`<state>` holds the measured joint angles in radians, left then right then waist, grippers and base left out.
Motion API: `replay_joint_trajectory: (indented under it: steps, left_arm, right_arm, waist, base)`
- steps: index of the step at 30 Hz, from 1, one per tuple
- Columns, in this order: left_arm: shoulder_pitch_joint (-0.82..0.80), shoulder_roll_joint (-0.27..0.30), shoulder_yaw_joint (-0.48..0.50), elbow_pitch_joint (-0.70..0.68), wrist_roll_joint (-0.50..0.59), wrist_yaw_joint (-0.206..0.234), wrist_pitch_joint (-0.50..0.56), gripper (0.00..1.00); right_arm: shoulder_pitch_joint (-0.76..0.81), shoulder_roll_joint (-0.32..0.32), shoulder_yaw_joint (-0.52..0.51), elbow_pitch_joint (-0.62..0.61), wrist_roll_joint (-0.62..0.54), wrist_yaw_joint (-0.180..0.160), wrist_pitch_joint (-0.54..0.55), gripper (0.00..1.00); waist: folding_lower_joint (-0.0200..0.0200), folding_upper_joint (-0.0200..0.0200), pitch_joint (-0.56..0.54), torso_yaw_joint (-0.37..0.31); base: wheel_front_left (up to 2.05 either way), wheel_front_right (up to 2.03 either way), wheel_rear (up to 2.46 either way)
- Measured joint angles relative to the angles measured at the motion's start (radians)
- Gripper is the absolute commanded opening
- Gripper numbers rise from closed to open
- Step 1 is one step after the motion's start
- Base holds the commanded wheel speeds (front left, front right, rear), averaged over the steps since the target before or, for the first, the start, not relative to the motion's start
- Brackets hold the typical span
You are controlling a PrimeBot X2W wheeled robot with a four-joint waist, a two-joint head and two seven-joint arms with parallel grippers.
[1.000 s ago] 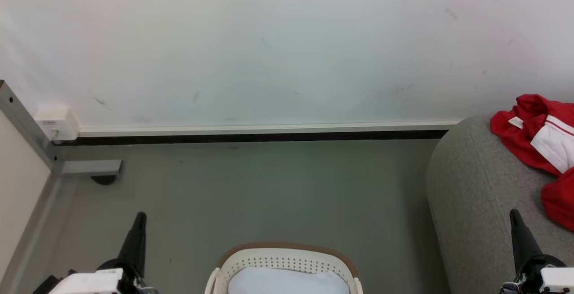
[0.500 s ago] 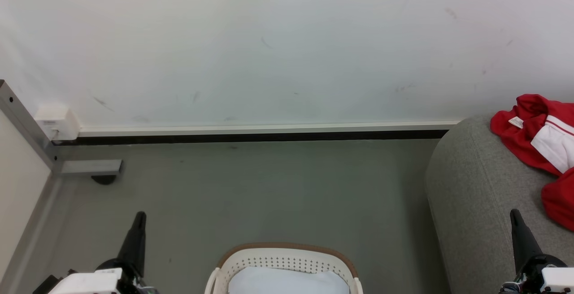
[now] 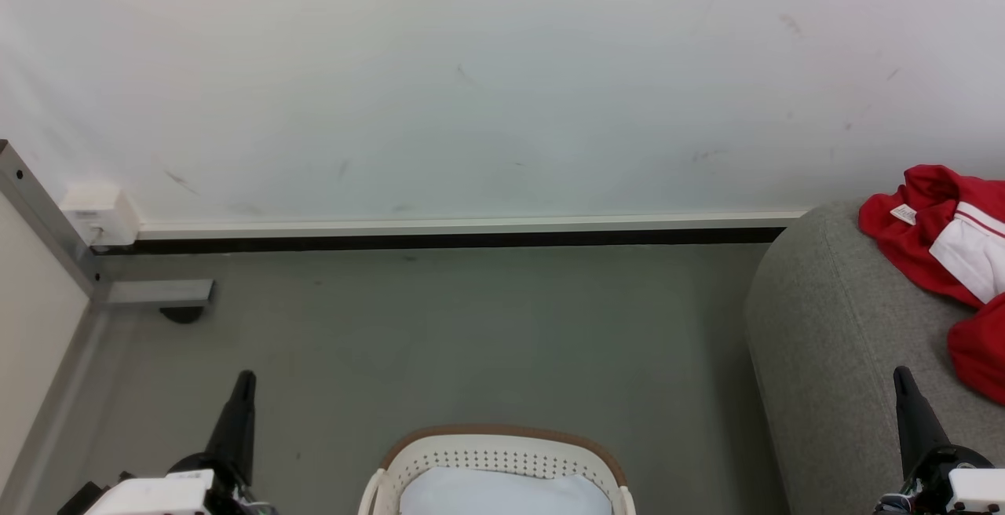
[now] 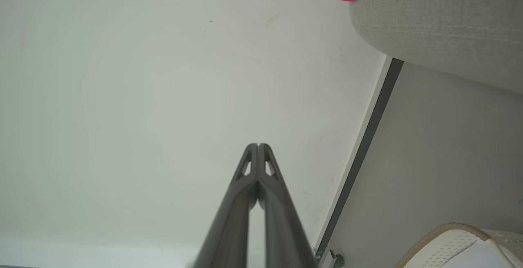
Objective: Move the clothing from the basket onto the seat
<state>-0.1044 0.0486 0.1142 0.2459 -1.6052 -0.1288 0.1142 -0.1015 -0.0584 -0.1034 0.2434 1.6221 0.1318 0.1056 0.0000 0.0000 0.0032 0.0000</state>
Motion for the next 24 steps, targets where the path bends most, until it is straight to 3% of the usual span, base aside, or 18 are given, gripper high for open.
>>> replay_joint_trajectory:
  steps: [24]
  left_arm:
    - [0.0,0.0,0.0,0.0,0.0,0.0,0.0,0.0]
  right_arm:
    - [0.0,0.002,-0.003,0.0,-0.001,0.0,0.003,0.0]
  waist:
    - [0.0,0.0,0.0,0.0]
  base:
    - [0.0,0.0,0.0]
